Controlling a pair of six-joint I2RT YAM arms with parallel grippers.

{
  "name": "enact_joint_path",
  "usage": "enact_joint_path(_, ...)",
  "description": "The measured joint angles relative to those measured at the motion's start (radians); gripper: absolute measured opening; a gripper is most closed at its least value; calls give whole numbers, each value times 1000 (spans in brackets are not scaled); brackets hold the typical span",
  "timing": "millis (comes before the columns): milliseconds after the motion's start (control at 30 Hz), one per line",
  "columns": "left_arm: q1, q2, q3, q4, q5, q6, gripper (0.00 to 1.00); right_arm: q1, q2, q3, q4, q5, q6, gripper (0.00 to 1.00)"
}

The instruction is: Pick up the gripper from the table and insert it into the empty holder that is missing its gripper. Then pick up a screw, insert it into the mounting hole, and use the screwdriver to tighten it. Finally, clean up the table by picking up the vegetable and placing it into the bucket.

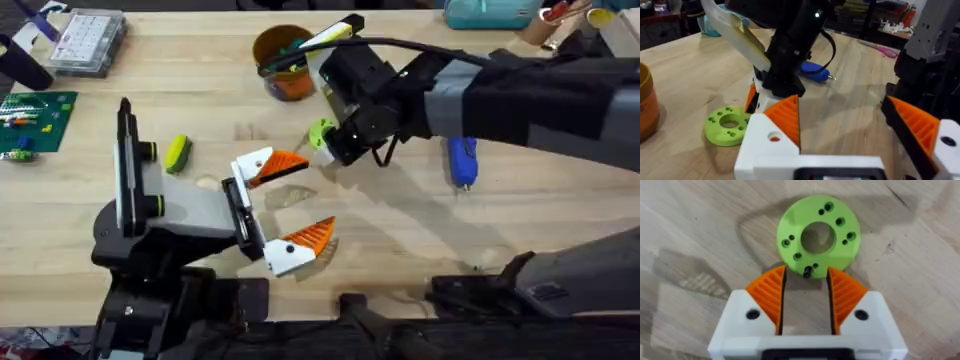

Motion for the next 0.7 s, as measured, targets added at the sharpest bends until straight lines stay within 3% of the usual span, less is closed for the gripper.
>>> enact_joint_path(467, 0, 0, 0, 0, 0, 0, 991, 2, 0, 0, 17, 10, -15, 407)
enact_joint_path(700, 0, 0, 0, 0, 0, 0, 991, 5, 0, 0, 16, 10, -16, 320)
